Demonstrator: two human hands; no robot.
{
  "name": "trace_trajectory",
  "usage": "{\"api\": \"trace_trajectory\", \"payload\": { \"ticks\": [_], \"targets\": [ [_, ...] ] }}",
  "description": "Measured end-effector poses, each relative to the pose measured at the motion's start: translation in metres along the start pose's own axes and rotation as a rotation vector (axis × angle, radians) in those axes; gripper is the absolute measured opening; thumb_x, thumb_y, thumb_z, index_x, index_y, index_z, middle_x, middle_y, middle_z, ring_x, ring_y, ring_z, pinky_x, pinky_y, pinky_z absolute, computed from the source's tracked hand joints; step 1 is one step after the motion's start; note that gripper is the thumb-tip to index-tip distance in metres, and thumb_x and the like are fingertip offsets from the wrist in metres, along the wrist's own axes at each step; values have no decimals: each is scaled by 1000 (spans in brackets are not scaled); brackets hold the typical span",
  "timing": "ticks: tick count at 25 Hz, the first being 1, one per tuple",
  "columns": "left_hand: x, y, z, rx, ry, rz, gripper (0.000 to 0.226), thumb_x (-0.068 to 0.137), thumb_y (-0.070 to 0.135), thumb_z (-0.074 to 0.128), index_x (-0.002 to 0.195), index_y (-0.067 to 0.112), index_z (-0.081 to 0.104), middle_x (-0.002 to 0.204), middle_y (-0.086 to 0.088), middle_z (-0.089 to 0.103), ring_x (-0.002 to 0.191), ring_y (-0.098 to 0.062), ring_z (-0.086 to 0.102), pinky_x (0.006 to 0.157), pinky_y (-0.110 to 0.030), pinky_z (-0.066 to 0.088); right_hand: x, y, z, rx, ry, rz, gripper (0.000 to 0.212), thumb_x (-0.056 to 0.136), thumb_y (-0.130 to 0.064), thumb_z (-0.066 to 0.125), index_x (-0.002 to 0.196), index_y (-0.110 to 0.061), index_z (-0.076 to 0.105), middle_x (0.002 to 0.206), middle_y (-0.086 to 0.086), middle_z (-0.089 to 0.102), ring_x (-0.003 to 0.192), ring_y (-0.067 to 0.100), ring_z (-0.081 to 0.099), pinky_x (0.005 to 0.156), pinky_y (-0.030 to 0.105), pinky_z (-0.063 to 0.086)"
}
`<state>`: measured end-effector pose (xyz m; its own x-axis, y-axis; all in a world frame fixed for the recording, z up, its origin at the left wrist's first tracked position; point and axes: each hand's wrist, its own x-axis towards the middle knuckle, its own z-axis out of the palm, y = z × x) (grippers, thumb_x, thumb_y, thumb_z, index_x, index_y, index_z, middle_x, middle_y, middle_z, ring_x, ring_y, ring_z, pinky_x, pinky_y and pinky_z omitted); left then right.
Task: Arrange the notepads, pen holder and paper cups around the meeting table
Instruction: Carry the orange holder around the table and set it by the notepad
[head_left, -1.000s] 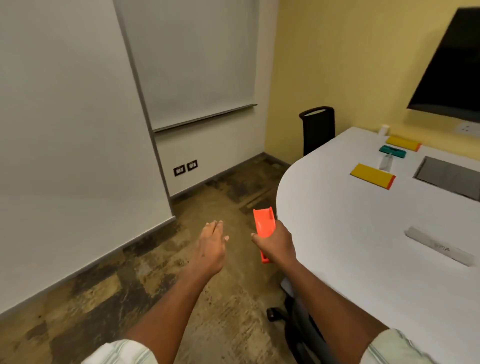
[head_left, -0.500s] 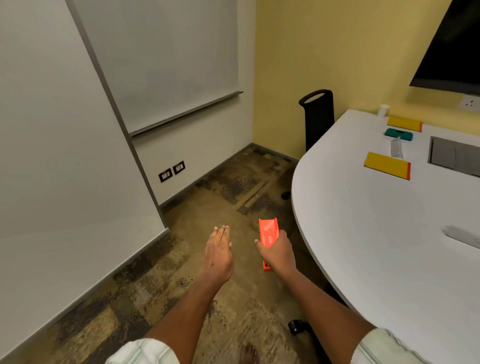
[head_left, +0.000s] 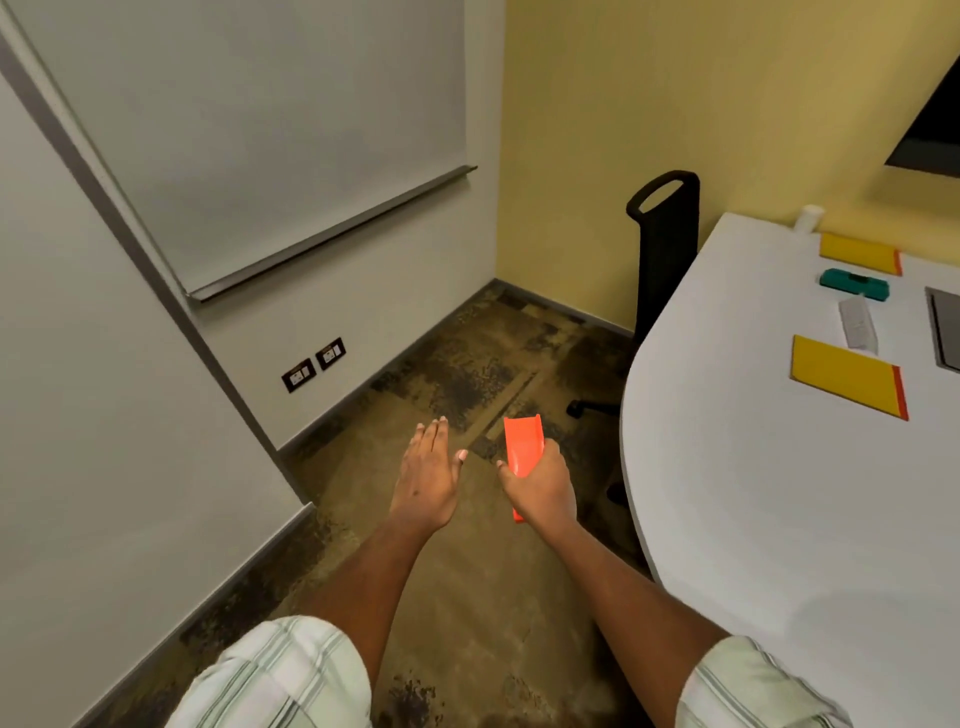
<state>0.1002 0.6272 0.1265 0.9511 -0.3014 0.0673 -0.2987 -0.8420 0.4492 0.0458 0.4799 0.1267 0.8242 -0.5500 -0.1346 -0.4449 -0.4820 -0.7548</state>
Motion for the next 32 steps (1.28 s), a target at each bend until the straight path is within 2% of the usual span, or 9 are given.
{"api": "trace_trajectory", "payload": {
  "ticks": [4,10,14,18,22,24,27,30,32],
  "targets": [
    [115,-16,15,-22,-40,88,58,100,35,35,149,7,20,156,-10,24,147,-25,15,121,-35,14,89,-26,25,3,76,17,65,75,-47,72,124,-16,42,118,4,56,107,24,58,83,39,52],
    [285,-27,8,-13,-143,271,57,100,33,35,148,5,23,154,-12,28,146,-26,16,121,-36,16,216,-90,42,48,199,168,60,72,-47,72,118,-18,44,110,1,56,100,23,60,80,40,53],
    [388,-12,1,-27,-162,343,56,100,34,36,147,5,24,154,-13,29,146,-28,17,120,-40,18,294,-129,32,86,308,183,62,75,-45,73,122,-18,43,108,-2,54,99,20,58,74,31,47],
    [479,16,15,-34,-193,422,58,100,35,35,148,6,22,155,-12,26,147,-26,14,120,-41,18,380,-148,19,78,396,190,70,76,-45,74,130,-20,38,117,-2,54,100,16,55,73,28,44],
    [580,47,25,34,-173,539,59,100,37,35,148,5,20,155,-13,24,147,-27,13,121,-40,15,480,-161,-18,68,457,127,68,73,-45,75,128,-21,41,109,-3,55,98,19,58,73,30,44],
    [638,63,23,58,-156,534,59,99,36,36,147,4,23,154,-14,27,146,-28,17,121,-40,17,537,-170,-43,92,475,129,63,74,-43,75,124,-22,42,99,-7,50,94,19,58,70,30,44],
    [720,97,26,76,-90,513,57,99,36,37,144,3,28,148,-17,36,139,-31,29,118,-42,24,613,-191,-73,113,483,69,64,75,-40,74,126,-23,40,99,-9,47,89,14,53,69,30,44],
    [770,137,35,20,-103,482,57,100,36,35,146,4,24,152,-15,30,142,-30,24,119,-42,21,672,-205,-84,110,511,55,64,76,-39,74,127,-21,39,102,-8,48,88,13,52,69,29,43],
    [809,163,45,-9,-101,525,56,100,34,34,146,3,23,153,-15,28,144,-30,20,120,-40,18,714,-214,-86,91,521,52,63,75,-41,74,124,-22,40,102,-6,52,90,16,56,68,30,46]
  ]
}}
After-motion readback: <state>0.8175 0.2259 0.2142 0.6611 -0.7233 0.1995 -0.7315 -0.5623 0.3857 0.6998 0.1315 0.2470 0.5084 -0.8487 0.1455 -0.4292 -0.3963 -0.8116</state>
